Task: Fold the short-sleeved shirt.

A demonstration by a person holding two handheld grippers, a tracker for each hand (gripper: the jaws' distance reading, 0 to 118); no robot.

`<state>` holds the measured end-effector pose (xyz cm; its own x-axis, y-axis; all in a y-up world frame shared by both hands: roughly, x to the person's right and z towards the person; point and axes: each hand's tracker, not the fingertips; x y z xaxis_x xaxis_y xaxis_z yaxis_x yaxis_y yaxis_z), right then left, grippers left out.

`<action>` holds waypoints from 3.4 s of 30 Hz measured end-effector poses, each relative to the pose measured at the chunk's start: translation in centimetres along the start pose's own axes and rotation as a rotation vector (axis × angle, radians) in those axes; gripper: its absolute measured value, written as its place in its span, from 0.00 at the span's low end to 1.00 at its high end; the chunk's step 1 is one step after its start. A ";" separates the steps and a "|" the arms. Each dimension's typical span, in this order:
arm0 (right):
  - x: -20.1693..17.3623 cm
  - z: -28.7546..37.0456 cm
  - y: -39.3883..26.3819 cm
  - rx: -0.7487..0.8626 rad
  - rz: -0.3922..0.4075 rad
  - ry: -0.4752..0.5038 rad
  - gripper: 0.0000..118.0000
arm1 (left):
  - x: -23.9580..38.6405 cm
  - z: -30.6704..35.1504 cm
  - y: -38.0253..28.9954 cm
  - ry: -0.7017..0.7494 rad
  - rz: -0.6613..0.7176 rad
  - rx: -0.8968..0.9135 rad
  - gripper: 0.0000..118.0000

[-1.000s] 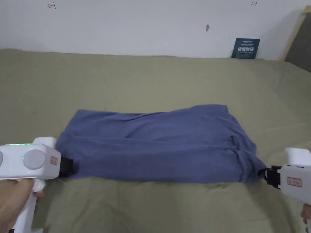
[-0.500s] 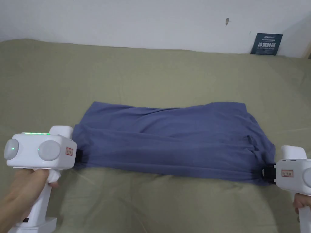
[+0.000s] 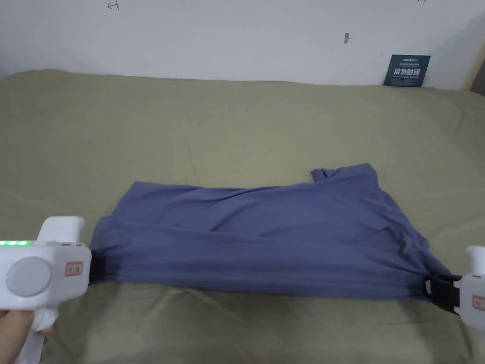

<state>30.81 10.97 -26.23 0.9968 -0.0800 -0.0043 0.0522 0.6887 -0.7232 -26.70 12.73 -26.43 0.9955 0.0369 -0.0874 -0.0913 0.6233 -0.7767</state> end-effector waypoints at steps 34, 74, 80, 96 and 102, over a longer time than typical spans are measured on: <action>-0.2 -9.8 12.1 0.024 0.066 -0.091 0.00 | 1.0 -15.0 15.6 0.068 -0.048 -0.096 0.92; 1.5 -0.7 13.7 0.112 0.071 0.028 0.02 | -1.7 -0.8 11.3 -0.018 -0.041 0.130 0.00; 1.2 4.3 6.7 0.132 0.074 0.049 0.02 | -3.0 3.2 4.9 -0.051 -0.042 0.156 0.00; 1.2 1.8 -3.8 -0.015 0.025 0.009 0.22 | -3.9 1.0 -4.8 -0.061 -0.033 0.097 0.57; -2.7 3.7 -1.8 0.097 0.100 -0.060 0.93 | -2.3 4.1 -3.4 0.035 -0.073 0.178 0.94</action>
<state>28.22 12.62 -22.33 0.9990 0.0337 -0.0302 -0.0452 0.7579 -0.6508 -28.58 13.69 -21.03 0.9975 -0.0380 -0.0589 -0.0103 0.7517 -0.6595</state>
